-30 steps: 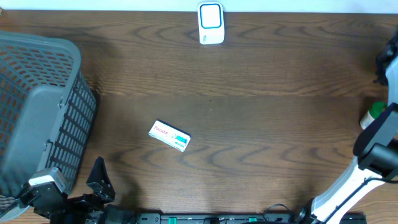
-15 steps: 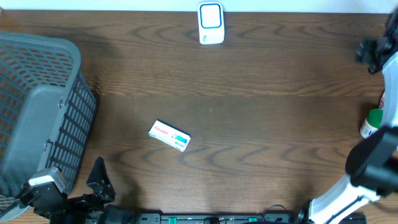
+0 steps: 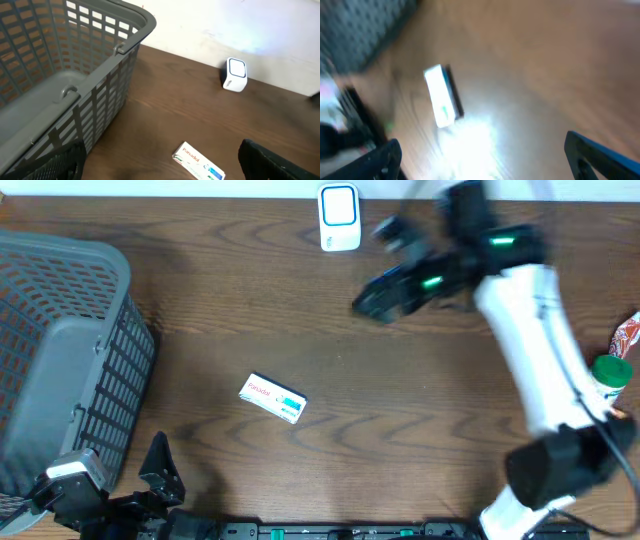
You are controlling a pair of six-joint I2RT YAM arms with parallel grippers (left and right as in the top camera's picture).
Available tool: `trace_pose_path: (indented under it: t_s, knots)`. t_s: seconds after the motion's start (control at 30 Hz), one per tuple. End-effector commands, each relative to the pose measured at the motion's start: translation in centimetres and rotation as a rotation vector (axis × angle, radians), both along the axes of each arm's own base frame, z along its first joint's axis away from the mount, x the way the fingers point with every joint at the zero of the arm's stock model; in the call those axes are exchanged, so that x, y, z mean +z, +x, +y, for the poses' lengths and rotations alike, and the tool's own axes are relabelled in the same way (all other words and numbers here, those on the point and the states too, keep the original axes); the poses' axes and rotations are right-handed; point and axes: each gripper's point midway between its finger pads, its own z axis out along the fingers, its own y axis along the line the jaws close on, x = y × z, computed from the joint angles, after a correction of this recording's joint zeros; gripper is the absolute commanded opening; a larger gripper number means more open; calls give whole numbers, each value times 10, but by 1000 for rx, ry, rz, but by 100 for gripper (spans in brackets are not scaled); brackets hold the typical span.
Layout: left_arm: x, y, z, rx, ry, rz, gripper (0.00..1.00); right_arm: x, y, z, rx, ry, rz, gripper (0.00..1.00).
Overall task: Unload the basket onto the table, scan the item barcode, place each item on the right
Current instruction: 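Move the right gripper to the Panadol box and grasp it, then lift the Panadol box upright and carry it to the scanner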
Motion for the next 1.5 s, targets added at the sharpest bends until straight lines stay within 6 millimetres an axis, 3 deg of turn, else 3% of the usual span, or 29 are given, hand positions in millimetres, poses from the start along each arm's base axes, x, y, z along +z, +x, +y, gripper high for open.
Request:
trace_pose_path:
  t_s: [0.0, 0.17, 0.37, 0.57, 0.73, 0.87, 0.93, 1.07, 1.23, 1.47]
  knots:
    - [2, 0, -1, -5, -4, -6, 97, -45, -21, 36, 120, -255, -56, 99]
    - [2, 0, -1, -5, -5, -6, 98, -86, -60, 99, 303, -328, -61, 99]
    - [2, 0, -1, -5, -5, -6, 97, -135, -88, 132, 412, -394, -31, 99]
    - [2, 0, -1, -5, -5, -6, 98, -176, -86, 154, 435, -501, -126, 99]
    - [2, 0, -1, -5, -5, -6, 97, -195, -91, 171, 451, -493, -146, 99]
    - [2, 0, -1, -5, -5, -6, 97, -214, -82, 179, 411, -490, -163, 99]
    - [2, 0, -1, -5, -5, -6, 97, -222, -81, 177, 410, -501, -153, 93]
    - [2, 0, -1, -5, -5, -6, 97, -228, -83, 175, 415, -513, -140, 71]
    - [2, 0, -1, -5, -5, -6, 97, -229, -88, 178, 388, -502, -113, 38]
    - [2, 0, -1, -5, -5, -6, 97, -216, -118, 181, 437, -364, 101, 34]
